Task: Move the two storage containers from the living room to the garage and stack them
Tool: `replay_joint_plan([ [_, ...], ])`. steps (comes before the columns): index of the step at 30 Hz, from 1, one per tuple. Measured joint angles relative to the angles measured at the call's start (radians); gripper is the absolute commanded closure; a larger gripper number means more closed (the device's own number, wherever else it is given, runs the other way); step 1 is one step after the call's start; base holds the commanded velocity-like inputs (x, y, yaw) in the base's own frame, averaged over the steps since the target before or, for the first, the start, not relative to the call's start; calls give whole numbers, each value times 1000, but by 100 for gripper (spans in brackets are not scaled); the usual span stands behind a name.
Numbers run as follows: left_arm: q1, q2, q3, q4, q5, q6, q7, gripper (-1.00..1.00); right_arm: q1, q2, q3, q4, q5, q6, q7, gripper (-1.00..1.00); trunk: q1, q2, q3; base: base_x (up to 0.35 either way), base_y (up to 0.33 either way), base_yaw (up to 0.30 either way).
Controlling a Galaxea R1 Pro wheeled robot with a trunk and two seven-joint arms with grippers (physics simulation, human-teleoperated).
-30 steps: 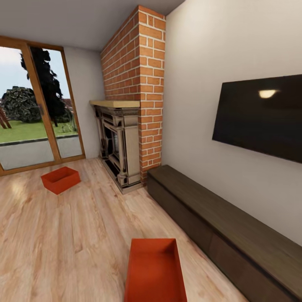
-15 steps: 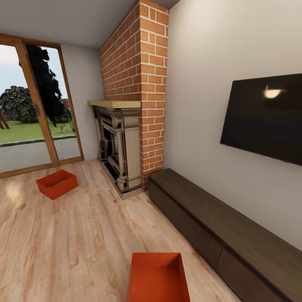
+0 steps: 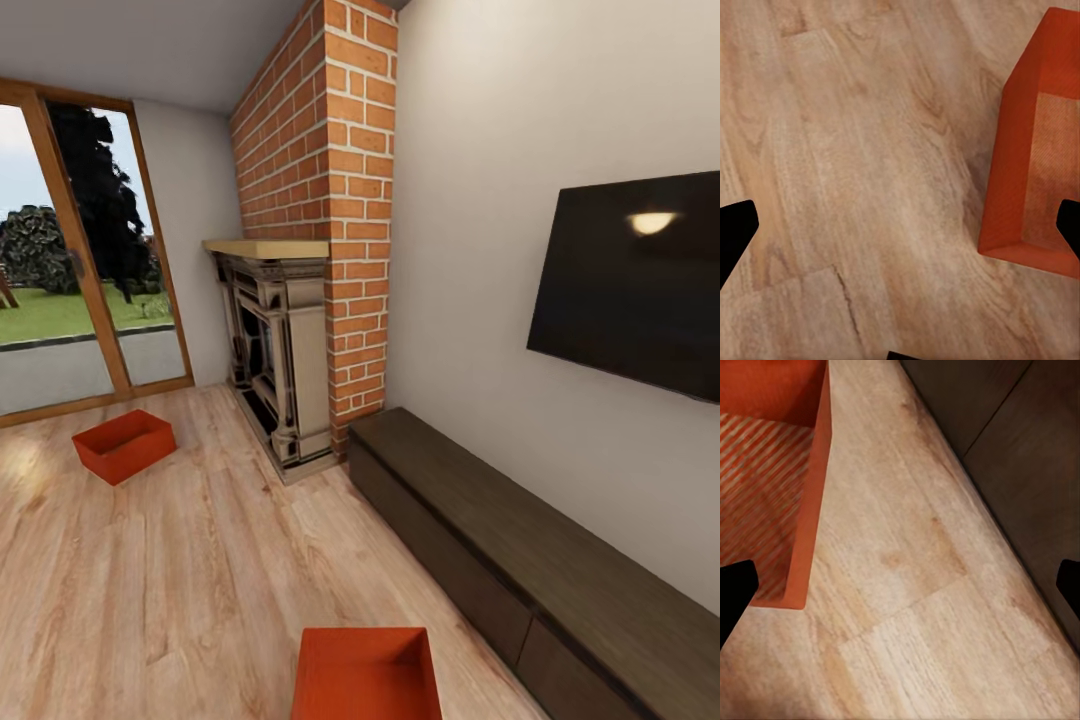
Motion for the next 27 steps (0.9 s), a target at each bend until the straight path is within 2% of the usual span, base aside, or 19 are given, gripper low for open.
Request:
replay_joint_plan([
  [19,0,0,0,0,0,-1,0,-100,0,0,0,0,-2,2,0,-100,0,0,0,4,0,-32],
  [27,0,0,0,0,0,-1,0,-100,0,0,0,0,-2,2,0,-100,-1,0,0,241,0,-93],
])
